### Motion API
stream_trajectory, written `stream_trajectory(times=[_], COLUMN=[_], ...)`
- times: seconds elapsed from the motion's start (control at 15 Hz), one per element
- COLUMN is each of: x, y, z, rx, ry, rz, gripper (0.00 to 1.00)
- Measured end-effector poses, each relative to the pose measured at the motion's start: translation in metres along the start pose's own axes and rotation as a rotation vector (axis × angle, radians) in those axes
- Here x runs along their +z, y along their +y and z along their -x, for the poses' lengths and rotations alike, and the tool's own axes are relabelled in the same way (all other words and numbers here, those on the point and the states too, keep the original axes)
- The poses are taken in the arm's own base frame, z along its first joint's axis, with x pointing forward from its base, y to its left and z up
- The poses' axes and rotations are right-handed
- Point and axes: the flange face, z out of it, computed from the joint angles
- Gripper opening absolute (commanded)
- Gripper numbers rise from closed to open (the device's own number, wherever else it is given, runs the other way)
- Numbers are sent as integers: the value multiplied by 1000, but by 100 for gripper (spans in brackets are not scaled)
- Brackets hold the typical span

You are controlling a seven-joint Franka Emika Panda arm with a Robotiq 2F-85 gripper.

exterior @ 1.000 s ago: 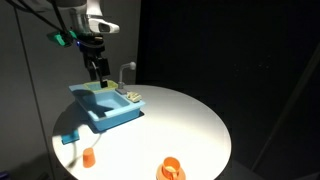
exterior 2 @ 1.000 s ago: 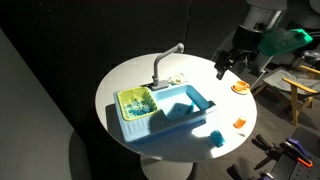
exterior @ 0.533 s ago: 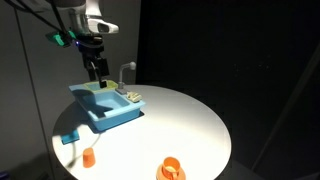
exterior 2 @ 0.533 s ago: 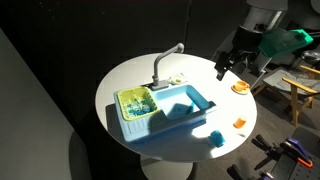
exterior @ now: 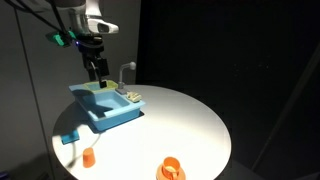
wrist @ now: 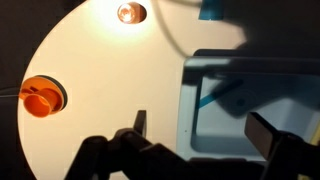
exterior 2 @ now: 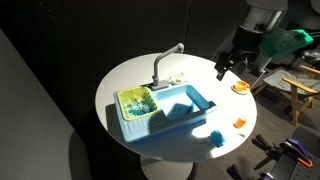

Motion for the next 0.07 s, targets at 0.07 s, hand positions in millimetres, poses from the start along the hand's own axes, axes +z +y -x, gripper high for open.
stream_trajectory(times=[0.07], x=[0], y=[0], z=[0], rx=[0], ry=[0], rz=[0], gripper=[100])
